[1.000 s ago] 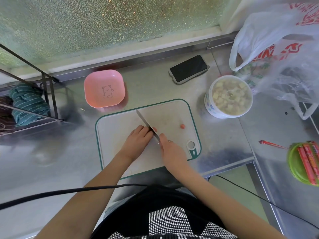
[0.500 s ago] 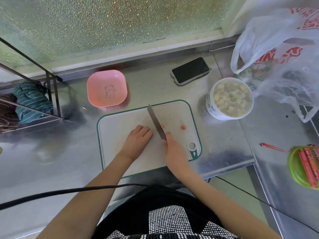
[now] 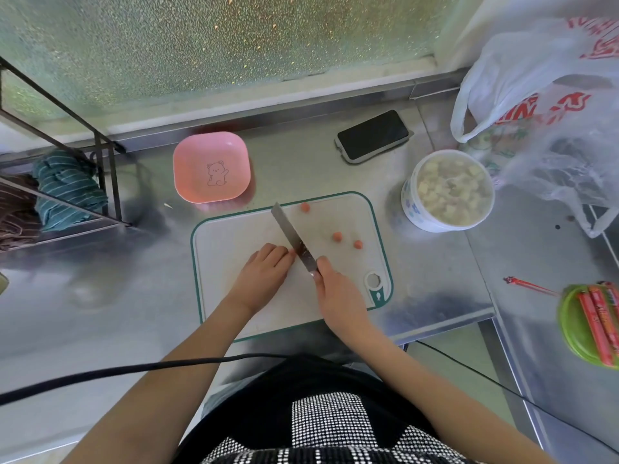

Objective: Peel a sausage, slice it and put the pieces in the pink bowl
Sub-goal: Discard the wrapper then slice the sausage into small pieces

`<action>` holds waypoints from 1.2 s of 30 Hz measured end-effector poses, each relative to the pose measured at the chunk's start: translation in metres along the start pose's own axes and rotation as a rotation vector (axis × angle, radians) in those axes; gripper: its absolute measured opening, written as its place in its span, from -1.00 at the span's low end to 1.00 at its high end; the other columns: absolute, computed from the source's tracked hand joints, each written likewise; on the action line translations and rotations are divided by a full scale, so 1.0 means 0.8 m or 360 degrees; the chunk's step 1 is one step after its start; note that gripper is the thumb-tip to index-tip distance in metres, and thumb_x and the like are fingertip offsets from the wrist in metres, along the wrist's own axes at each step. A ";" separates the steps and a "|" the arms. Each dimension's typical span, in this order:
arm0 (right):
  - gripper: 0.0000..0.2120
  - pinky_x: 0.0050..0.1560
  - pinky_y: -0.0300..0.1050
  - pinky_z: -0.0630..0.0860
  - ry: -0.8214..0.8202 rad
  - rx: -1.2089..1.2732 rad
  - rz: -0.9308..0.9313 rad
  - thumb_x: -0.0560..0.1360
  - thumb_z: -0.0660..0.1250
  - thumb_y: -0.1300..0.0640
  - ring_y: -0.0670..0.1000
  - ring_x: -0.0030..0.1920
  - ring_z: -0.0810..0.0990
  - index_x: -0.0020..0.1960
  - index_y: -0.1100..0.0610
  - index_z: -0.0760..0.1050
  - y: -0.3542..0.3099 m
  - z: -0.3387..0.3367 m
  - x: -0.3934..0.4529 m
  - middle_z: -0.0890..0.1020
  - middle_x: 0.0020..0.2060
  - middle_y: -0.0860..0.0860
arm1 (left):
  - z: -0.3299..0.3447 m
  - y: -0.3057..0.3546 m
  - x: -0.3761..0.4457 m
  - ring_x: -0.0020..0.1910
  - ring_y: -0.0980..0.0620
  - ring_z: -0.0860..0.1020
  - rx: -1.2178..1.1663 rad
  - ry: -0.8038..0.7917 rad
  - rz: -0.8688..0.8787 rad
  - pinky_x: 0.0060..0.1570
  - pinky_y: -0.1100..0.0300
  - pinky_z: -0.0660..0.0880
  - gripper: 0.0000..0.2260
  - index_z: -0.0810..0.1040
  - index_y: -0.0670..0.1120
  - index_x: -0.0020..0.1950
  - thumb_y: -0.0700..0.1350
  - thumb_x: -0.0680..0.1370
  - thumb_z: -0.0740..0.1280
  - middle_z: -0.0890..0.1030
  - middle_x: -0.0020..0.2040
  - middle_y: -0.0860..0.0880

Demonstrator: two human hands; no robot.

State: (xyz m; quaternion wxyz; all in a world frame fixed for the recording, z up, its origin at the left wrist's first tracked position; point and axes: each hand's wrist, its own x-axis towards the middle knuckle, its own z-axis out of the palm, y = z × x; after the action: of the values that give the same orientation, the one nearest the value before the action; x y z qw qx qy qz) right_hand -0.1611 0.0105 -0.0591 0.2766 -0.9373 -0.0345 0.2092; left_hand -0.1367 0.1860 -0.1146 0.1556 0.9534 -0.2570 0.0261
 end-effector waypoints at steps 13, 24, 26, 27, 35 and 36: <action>-0.70 -0.31 -0.07 0.38 -0.0074 -0.0180 -0.0069 0.65 -0.03 0.05 0.18 -0.25 0.58 0.32 0.14 0.22 -0.005 0.006 -0.003 0.61 -0.20 0.16 | -0.006 0.003 0.003 -0.06 -0.11 0.43 -0.0047 -0.0060 -0.0011 -0.19 0.05 0.56 -0.64 0.48 -0.20 0.05 -0.29 0.31 0.49 0.60 -0.04 -0.16; -0.54 -0.17 -0.06 0.42 -0.0203 -0.0413 -0.0041 0.63 0.05 0.18 0.16 -0.09 0.61 0.49 0.05 0.02 -0.009 0.008 0.006 0.61 -0.03 0.15 | -0.010 0.004 0.003 -0.08 -0.16 0.53 -0.0040 -0.0038 -0.0045 -0.18 0.05 0.58 -0.67 0.54 -0.21 0.02 -0.30 0.30 0.51 0.61 -0.05 -0.16; -0.53 -0.11 -0.05 0.44 -0.0207 -0.0400 -0.0028 0.63 0.05 0.17 0.16 -0.06 0.60 0.50 0.05 0.01 -0.007 0.006 0.006 0.60 -0.01 0.16 | -0.010 0.004 0.002 -0.09 -0.15 0.52 -0.0028 -0.0049 -0.0044 -0.18 0.05 0.58 -0.67 0.55 -0.22 0.01 -0.30 0.29 0.51 0.61 -0.05 -0.16; -0.54 -0.08 -0.04 0.45 -0.0206 -0.0391 -0.0023 0.63 0.04 0.15 0.16 -0.05 0.60 0.50 0.06 0.02 -0.005 0.006 0.005 0.60 0.00 0.16 | -0.010 0.005 0.001 -0.08 -0.15 0.52 -0.0020 -0.0050 -0.0049 -0.19 0.06 0.57 -0.67 0.55 -0.22 0.00 -0.30 0.28 0.52 0.61 -0.05 -0.17; -0.61 -0.17 0.02 0.47 -0.0011 -0.0210 0.0089 0.64 -0.01 0.07 0.21 -0.16 0.60 0.45 0.08 0.11 0.009 -0.001 -0.002 0.62 -0.12 0.17 | -0.005 0.001 -0.006 -0.12 -0.08 0.37 0.0024 0.0061 -0.0019 -0.25 0.08 0.52 -0.87 0.51 -0.18 -0.02 -0.19 0.46 0.29 0.56 -0.15 -0.13; -0.60 -0.17 0.02 0.48 -0.0018 -0.0202 0.0065 0.64 -0.01 0.06 0.21 -0.17 0.60 0.46 0.07 0.09 0.005 -0.001 -0.003 0.62 -0.13 0.17 | -0.005 0.001 -0.007 -0.12 -0.08 0.37 0.0027 0.0060 -0.0006 -0.26 0.09 0.52 -0.84 0.51 -0.18 0.00 -0.17 0.47 0.24 0.56 -0.15 -0.13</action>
State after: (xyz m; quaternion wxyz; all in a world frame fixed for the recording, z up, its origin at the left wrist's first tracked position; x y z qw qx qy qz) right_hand -0.1636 0.0062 -0.0599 0.2122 -0.9522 -0.0301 0.2174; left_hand -0.1417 0.1893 -0.1111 0.1525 0.9546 -0.2519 0.0460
